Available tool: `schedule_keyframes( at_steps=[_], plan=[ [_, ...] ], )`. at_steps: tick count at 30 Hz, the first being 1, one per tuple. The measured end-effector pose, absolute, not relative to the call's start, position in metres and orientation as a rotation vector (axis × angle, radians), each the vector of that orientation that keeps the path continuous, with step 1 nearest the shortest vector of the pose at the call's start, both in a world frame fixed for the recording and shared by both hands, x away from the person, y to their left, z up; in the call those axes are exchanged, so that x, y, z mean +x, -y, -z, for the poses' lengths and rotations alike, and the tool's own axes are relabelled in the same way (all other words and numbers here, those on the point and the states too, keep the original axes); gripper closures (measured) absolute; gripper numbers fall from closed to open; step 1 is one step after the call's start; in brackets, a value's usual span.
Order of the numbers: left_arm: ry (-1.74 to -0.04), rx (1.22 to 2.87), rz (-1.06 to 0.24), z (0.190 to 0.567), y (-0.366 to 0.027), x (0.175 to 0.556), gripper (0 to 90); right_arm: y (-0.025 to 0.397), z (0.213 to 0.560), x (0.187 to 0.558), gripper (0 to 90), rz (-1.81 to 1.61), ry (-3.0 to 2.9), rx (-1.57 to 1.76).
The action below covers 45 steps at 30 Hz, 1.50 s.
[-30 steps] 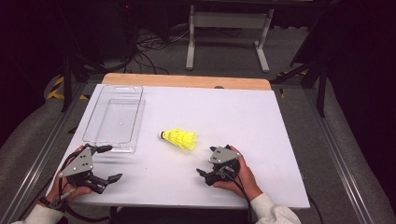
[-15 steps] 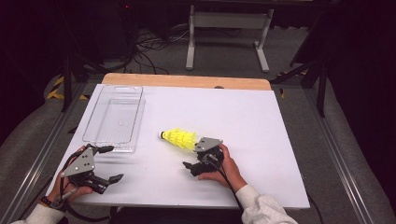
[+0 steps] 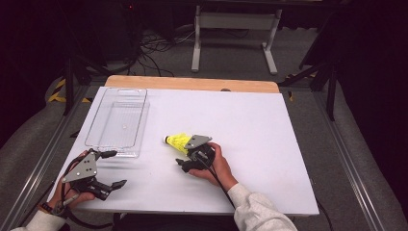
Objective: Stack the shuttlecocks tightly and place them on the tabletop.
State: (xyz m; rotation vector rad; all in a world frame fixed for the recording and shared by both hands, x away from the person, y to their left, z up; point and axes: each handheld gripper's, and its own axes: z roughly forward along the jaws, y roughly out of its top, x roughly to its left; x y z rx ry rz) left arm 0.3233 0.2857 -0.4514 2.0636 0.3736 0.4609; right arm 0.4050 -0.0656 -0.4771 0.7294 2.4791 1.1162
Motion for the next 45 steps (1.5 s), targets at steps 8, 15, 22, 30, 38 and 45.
schedule_keyframes(
  at_steps=[8,15,22,30,38,45],
  plan=[
    [-0.369,2.067,-0.466,0.451,-0.286,0.324,4.2,0.056,0.475,0.412,41.5,-1.107,-2.394,0.858],
    [-0.374,2.067,-0.462,0.452,-0.286,0.324,4.3,0.051,0.475,0.416,53.2,-1.101,-2.320,0.948],
    [-0.375,2.071,-0.462,0.452,-0.286,0.324,4.4,0.048,0.474,0.416,73.3,-1.066,-2.296,0.979],
    [-0.379,2.071,-0.459,0.452,-0.286,0.324,4.3,0.044,0.472,0.414,85.7,-1.034,-2.299,0.908],
    [-0.380,2.061,-0.461,0.452,-0.287,0.324,4.2,0.046,0.468,0.411,86.6,-1.079,-2.290,0.891],
    [-0.381,2.056,-0.465,0.451,-0.288,0.324,4.2,0.049,0.462,0.409,86.7,-1.070,-2.299,0.853]
  ],
)
